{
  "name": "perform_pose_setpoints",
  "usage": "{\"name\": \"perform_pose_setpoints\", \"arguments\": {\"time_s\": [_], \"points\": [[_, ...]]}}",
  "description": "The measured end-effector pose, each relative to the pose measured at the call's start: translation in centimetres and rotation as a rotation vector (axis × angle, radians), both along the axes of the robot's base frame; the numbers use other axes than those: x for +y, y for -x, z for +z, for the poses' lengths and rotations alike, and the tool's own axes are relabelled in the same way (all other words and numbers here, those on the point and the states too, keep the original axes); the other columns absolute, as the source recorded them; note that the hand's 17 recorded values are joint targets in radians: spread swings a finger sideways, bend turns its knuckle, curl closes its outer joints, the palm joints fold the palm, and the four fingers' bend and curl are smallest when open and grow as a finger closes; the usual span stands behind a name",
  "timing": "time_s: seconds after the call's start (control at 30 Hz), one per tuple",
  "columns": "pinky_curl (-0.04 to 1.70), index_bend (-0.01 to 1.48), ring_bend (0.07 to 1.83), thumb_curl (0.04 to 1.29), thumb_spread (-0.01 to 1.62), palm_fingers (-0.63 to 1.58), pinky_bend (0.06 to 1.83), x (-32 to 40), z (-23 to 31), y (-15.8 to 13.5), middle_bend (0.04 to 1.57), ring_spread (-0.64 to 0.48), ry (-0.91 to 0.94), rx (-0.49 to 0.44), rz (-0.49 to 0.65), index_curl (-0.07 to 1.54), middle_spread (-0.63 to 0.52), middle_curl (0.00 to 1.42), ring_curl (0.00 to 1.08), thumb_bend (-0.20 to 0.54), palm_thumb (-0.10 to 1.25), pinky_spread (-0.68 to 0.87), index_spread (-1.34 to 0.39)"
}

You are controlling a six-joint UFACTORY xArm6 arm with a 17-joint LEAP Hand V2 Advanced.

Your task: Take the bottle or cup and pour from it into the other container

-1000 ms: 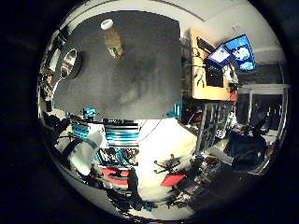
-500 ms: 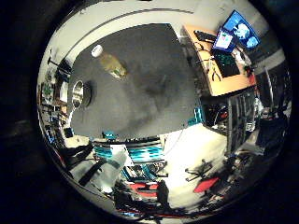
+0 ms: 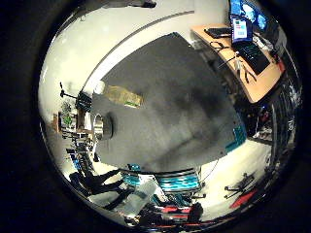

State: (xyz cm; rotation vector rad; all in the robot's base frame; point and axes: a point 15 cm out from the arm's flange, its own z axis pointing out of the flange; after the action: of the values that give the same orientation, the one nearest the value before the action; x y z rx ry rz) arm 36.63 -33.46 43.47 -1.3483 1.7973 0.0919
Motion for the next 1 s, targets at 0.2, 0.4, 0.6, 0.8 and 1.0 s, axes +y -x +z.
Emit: {"name": "perform_pose_setpoints", "arguments": {"time_s": [0.2, 0.4, 0.6, 0.8, 1.0], "points": [[0.05, 0.16, 0.38, 0.29, 0.93, 0.13, 0.72, -2.1, -3.2, -1.1, 0.28, 0.18, -0.057, -0.018, -0.029, 0.26, 0.03, 0.35, 0.25, -0.032, 0.44, 0.40, -0.26], [0.04, 0.16, 0.36, 0.29, 0.93, 0.10, 0.70, -2.7, -7.4, -1.8, 0.28, 0.18, -0.127, 0.012, -0.016, 0.27, 0.03, 0.34, 0.24, -0.030, 0.44, 0.39, -0.26], [0.04, 0.16, 0.36, 0.30, 0.93, 0.09, 0.69, -2.7, -10.6, -3.4, 0.27, 0.17, -0.141, 0.014, 0.011, 0.27, 0.04, 0.34, 0.25, -0.030, 0.43, 0.39, -0.26], [0.05, 0.16, 0.36, 0.30, 0.93, 0.08, 0.69, -1.7, -13.2, -4.7, 0.27, 0.17, -0.177, 0.033, 0.044, 0.27, 0.04, 0.34, 0.25, -0.030, 0.43, 0.38, -0.26], [0.05, 0.16, 0.35, 0.30, 0.93, 0.08, 0.68, 0.0, -15.1, -6.2, 0.27, 0.17, -0.203, 0.048, 0.090, 0.28, 0.05, 0.34, 0.25, -0.029, 0.43, 0.38, -0.25]]}}
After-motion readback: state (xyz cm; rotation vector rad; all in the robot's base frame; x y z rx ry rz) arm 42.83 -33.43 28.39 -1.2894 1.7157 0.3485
